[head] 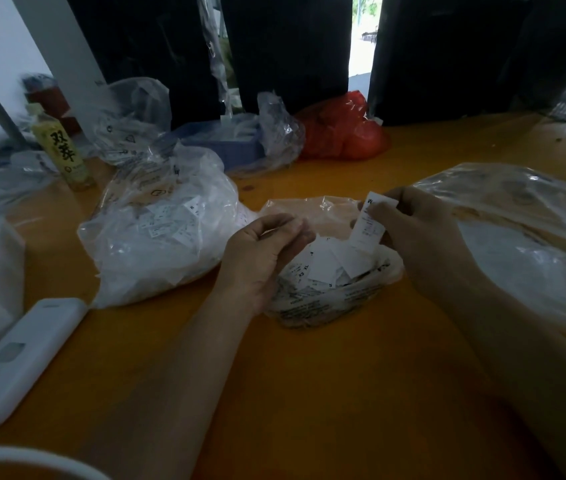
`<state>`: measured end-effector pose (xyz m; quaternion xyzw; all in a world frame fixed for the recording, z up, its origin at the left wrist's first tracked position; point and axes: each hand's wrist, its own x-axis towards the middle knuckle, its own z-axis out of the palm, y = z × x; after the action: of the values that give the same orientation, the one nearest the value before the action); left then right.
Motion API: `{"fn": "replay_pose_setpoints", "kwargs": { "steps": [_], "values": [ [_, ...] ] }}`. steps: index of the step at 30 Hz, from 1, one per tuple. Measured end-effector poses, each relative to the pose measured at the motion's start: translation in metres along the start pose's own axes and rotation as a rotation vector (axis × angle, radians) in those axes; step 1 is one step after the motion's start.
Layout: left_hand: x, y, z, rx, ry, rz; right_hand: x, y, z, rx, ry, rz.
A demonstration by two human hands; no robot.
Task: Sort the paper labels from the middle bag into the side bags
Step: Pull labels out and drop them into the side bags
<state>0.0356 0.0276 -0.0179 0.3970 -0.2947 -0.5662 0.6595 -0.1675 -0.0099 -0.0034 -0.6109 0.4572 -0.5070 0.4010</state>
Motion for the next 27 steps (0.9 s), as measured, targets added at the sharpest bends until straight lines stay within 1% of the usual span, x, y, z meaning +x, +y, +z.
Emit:
{"fn": "replay_pose_setpoints", "kwargs": {
  "steps": [4, 11, 14, 17, 27],
  "values": [
    [0.0005, -0.0022, -0.0007, 0.011, -0.024, 0.003, -0.0041, 0.0010, 0.0005, -0.067, -0.052, -0.076],
    [0.0015, -0.0032, -0.0015, 0.056, -0.046, 0.009, -0.0039, -0.0019, 0.0020, -0.182, -0.049, -0.150],
    [0.0005, -0.0023, -0.0005, 0.067, -0.048, -0.002, -0.0037, -0.0015, 0.0028, -0.213, -0.018, -0.188],
    [-0.0003, -0.0016, 0.0005, 0.071, -0.054, -0.004, -0.0028, -0.0008, 0.0036, -0.232, 0.012, -0.202],
    [-0.0020, -0.0022, 0.0013, 0.106, -0.097, 0.006, -0.0041, -0.0015, 0.0042, -0.315, 0.010, -0.197]
  ]
}}
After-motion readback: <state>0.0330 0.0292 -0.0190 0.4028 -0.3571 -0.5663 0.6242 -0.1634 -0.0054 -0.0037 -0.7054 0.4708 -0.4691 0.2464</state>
